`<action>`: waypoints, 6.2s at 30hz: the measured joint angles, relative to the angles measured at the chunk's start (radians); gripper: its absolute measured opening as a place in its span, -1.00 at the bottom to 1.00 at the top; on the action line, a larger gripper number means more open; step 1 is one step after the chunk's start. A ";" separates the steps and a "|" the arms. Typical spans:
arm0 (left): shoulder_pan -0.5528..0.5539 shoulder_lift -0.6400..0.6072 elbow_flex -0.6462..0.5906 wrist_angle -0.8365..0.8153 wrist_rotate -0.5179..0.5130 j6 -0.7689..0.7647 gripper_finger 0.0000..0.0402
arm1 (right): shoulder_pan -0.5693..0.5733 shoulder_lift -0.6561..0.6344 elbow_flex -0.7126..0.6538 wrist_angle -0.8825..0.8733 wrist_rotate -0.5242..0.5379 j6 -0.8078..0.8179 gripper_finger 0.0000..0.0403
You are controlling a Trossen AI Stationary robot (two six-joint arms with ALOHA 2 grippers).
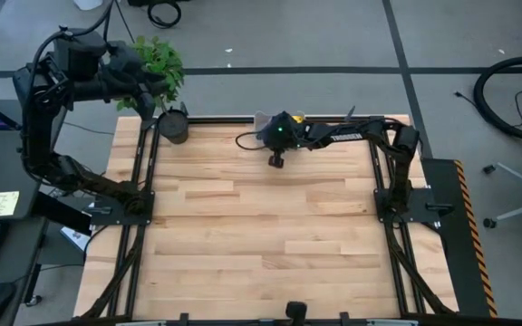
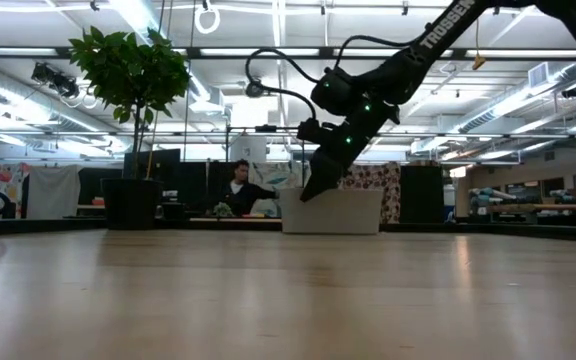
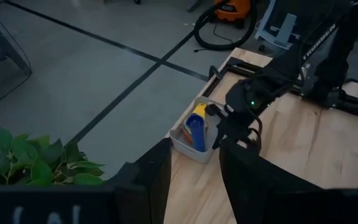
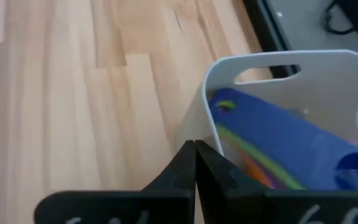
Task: Nest measuring cups in basket
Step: Adjust the gray bin on the table, then return to Home Position
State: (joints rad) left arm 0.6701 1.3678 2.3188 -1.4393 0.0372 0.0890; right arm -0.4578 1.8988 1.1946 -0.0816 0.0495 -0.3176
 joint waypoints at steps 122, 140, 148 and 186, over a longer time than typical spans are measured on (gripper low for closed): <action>0.203 -1.360 -1.928 1.389 0.373 -0.223 -0.30 | 0.235 -1.819 -0.881 0.032 -0.032 0.280 -0.94; 0.203 -1.361 -2.166 1.448 0.304 -0.239 -0.30 | 0.234 -1.818 -1.150 0.268 -0.005 0.326 -0.94; 0.202 -1.361 -2.296 1.592 0.293 -0.243 -0.30 | 0.231 -1.818 -1.189 0.238 0.017 0.348 -0.94; 0.182 -1.361 -2.311 1.549 0.274 -0.234 -0.30 | 0.204 -1.817 -1.189 0.193 0.009 0.341 -0.94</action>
State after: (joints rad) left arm 0.8524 0.0067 0.0074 0.1098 0.3107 -0.1455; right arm -0.2539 0.0822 0.0059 0.1112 0.0589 0.0235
